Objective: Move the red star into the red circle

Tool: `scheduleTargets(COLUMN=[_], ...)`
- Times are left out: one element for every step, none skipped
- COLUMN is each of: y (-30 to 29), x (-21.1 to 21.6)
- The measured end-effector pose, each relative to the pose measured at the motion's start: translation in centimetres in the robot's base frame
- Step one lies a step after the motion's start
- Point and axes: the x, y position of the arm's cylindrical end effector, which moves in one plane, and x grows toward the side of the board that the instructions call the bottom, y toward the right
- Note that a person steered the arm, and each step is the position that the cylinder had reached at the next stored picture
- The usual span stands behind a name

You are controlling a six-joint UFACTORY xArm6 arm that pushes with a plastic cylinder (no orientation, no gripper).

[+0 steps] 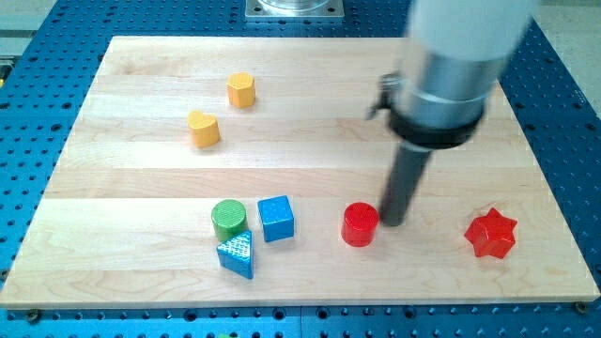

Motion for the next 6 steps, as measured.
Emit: scheduleTargets(y=[-0.2,9.7,22.7,21.6,6.5,-5.5], x=[-0.2,-1.8,-2.3,1.2,3.9,4.3])
